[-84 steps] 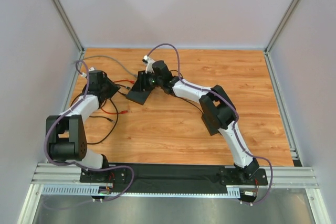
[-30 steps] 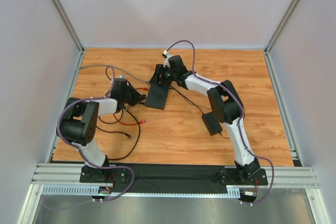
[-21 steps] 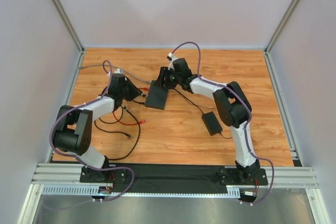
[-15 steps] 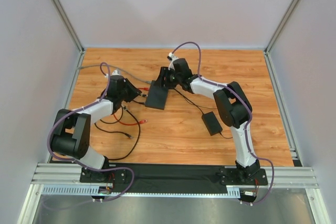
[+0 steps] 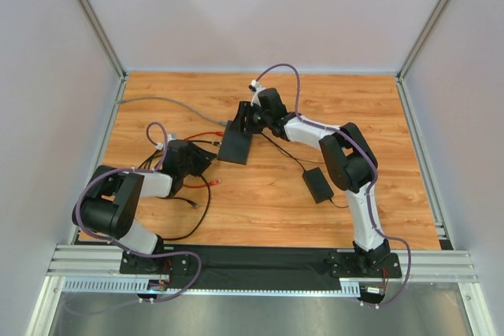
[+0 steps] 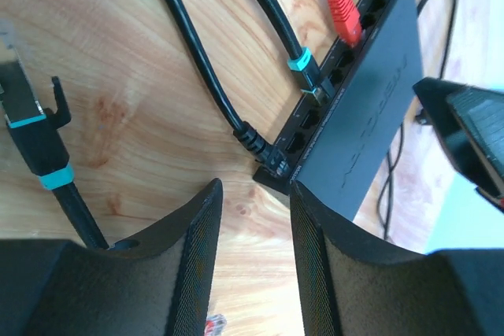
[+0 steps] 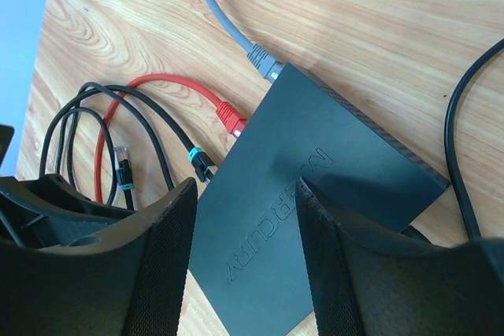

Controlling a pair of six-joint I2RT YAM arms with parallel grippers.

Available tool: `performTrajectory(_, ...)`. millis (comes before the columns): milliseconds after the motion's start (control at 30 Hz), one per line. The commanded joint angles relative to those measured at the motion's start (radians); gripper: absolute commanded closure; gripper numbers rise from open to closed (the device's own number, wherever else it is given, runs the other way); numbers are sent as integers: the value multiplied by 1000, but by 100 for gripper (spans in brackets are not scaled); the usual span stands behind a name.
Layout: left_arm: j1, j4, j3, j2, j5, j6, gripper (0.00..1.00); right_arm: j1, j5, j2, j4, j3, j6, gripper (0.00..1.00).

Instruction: Pull the plug from the switch port

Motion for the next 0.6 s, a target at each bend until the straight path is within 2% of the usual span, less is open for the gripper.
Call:
performTrajectory(0, -6, 196, -25, 24, -23, -96, 52, 5, -10, 0, 26, 33, 10, 45)
performTrajectory(567, -6, 303, -34, 150, -17, -208, 57, 4, -24, 13, 34, 41, 10, 45)
